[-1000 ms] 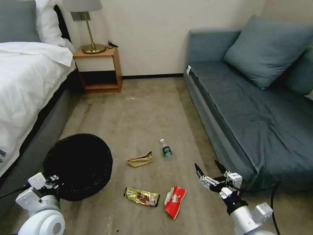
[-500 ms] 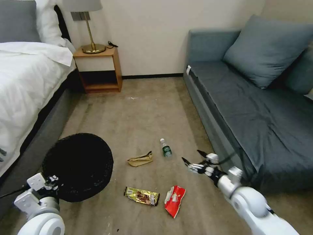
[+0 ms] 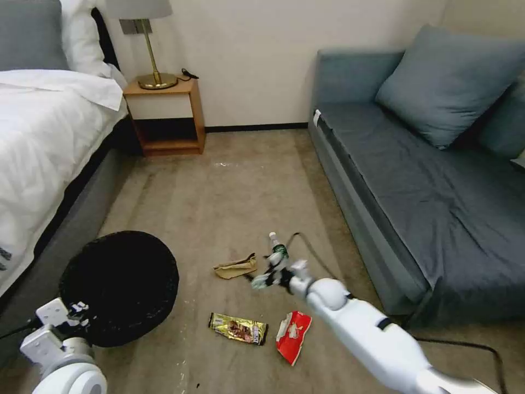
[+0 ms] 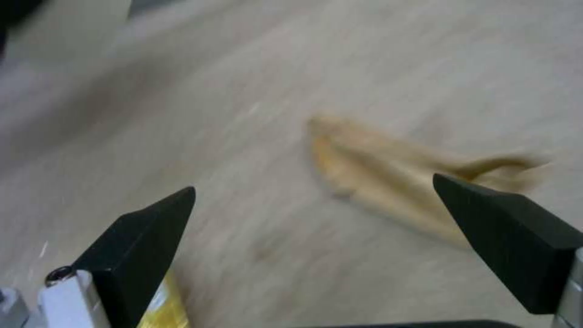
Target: Pick up the trash bin, then pick up the garbage on the floor and place it into the trash bin.
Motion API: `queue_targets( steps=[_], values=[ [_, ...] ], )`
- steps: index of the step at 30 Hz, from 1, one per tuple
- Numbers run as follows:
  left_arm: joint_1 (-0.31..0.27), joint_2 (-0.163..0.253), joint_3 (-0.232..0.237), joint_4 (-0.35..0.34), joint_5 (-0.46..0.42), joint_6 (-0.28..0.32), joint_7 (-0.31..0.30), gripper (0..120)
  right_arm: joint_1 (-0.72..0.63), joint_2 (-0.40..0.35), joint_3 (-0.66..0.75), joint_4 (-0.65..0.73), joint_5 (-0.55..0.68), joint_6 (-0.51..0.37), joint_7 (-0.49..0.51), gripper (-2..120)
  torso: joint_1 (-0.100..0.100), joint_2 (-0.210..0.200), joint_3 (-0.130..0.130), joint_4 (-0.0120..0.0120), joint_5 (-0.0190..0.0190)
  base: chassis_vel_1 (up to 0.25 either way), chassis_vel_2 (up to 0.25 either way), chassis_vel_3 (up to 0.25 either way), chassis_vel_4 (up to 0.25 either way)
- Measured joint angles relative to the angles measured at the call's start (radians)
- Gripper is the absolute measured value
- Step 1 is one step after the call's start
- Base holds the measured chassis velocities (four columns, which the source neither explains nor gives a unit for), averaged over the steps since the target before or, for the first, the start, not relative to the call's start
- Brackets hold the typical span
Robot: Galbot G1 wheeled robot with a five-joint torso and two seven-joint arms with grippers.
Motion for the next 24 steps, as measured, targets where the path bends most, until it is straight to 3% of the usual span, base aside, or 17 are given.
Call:
queue_targets(
  steps=[6,13,24],
  values=[
    [0.029,-0.025,0.014,-0.050,0.028,-0.010,0.000,3,-0.006,0.081,-0.059,-0.128,-0.081,0.030,-0.039,100,0.000,0.000,0.000,0.0000,-0.0001,0.000,0.000,0.000,0.000],
    [0.081,-0.072,0.020,-0.198,0.040,-0.004,-0.014,3,-0.059,0.131,-0.045,-0.216,-0.187,0.060,-0.084,100,0.000,0.000,0.000,-0.0002,0.0003,0.000,0.000,0.000,0.000],
    [0.090,-0.085,0.019,-0.194,0.062,-0.017,-0.030,3,-0.070,0.151,0.030,-0.295,-0.261,0.098,-0.122,96,0.000,0.000,0.000,-0.0001,0.0004,0.000,0.000,0.000,0.000]
  ],
)
